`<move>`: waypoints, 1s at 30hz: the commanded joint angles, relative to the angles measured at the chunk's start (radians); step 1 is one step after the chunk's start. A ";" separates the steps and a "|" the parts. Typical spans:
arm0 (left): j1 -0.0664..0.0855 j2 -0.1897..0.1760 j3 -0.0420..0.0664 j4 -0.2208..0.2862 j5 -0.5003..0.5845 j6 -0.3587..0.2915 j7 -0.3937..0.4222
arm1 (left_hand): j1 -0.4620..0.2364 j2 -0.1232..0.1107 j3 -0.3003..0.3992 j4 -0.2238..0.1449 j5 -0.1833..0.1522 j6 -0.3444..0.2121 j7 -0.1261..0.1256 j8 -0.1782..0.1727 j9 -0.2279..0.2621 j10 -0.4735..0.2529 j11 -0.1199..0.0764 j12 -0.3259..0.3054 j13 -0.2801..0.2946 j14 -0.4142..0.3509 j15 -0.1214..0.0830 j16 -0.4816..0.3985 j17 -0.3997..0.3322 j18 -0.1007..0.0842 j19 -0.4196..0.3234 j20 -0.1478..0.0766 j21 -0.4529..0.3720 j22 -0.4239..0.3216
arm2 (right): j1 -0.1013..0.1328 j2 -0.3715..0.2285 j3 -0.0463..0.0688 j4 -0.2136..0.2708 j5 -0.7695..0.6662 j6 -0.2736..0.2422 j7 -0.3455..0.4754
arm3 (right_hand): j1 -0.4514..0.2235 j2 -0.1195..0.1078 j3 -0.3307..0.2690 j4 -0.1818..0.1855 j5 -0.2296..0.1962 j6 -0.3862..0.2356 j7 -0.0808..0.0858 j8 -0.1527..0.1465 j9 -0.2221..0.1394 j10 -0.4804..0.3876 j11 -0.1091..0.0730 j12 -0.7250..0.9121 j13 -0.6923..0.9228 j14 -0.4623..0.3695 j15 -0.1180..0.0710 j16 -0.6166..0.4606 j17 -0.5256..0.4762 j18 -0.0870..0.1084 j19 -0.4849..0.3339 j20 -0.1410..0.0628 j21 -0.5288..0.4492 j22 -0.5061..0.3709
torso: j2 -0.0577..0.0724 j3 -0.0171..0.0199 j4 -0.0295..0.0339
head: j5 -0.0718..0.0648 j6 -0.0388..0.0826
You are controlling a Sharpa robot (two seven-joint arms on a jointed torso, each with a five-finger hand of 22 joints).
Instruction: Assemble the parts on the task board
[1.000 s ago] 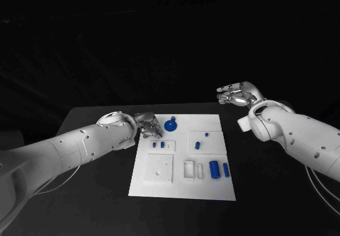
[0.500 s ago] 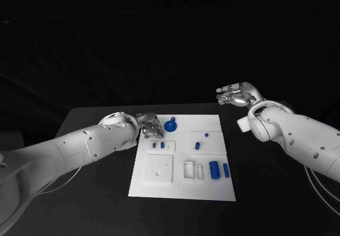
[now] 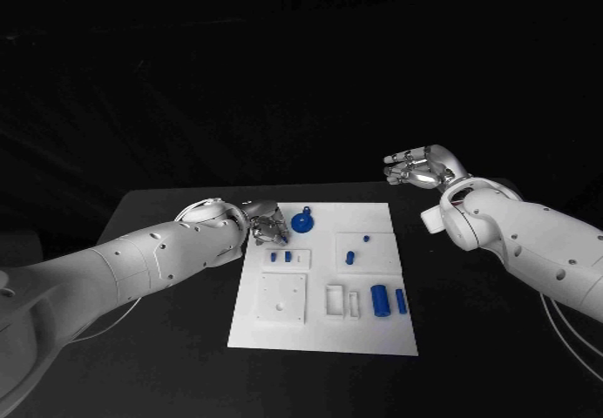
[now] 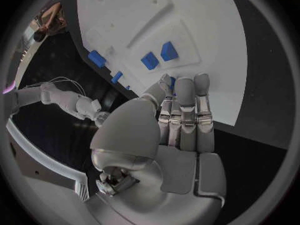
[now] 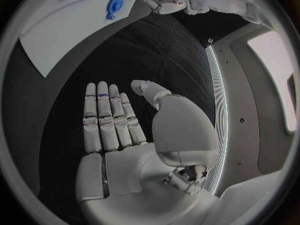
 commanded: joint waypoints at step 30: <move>-0.022 0.011 -0.015 -0.027 -0.025 0.002 0.000 | 0.011 0.003 -0.006 -0.009 0.005 0.015 -0.003 0.006 0.002 0.019 -0.002 -0.004 0.001 0.011 -0.001 -0.003 0.001 0.006 -0.002 -0.003 0.012 0.020 | -0.001 0.003 0.000 -0.001 0.002 0.016 0.012 | 0.000 -0.003 -0.001 0.005 0.004 0.003 0.001 -0.001 0.002 -0.005 0.001 -0.004 -0.001 0.001 0.003 -0.003 -0.001 0.002 -0.003 0.000 0.003 -0.001 | 0.000 0.0008 0.0013 | -0.004 -0.001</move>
